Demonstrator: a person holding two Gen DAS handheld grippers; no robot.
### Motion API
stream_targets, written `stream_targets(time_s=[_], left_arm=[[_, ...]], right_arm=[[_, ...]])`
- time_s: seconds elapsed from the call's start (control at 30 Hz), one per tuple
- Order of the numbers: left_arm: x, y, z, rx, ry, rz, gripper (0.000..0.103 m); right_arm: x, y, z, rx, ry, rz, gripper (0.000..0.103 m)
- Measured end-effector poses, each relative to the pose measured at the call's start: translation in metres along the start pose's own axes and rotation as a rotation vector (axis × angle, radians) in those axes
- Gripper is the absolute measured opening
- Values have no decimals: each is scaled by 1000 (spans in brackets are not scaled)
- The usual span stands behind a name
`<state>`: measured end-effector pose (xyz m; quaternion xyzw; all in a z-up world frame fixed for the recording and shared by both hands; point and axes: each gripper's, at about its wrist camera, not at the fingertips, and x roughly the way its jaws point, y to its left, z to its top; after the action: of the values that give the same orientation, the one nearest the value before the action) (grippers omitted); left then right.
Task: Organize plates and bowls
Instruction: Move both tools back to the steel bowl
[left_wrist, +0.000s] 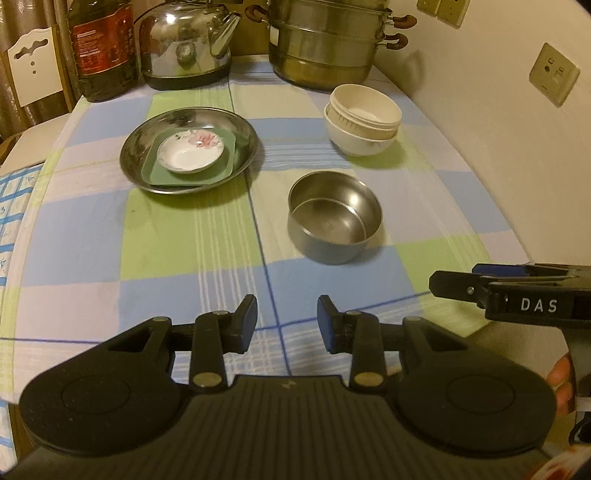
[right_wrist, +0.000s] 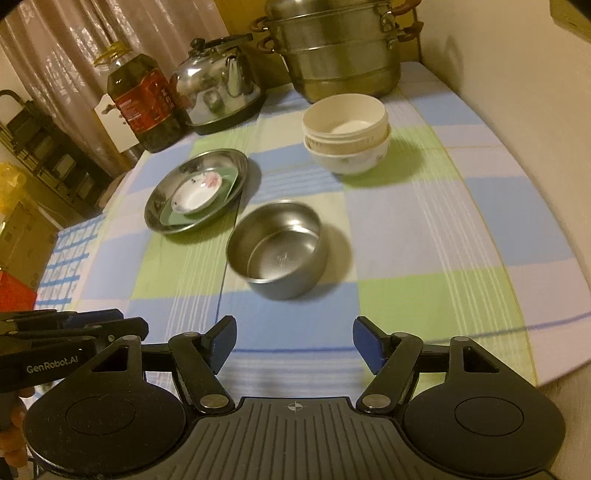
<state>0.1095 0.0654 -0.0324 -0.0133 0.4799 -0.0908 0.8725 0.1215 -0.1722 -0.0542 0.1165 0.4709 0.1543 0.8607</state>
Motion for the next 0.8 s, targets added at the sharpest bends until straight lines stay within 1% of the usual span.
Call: stream_targets(time_s=[0.2, 0.4, 0.63, 0.8], left_arm=[[-14, 12, -16, 3, -8, -1, 32], [-23, 24, -26, 0, -18, -2, 32], [-26, 29, -30, -8, -24, -10, 32], [-21, 30, -24, -8, -31, -14, 32]], right_arm=[[-4, 17, -17, 1, -8, -17, 70], [-4, 33, -29, 5, 9, -24, 70], [-6, 38, -32, 22, 18, -50, 70], [-5, 34, -27, 31, 21, -58, 70]])
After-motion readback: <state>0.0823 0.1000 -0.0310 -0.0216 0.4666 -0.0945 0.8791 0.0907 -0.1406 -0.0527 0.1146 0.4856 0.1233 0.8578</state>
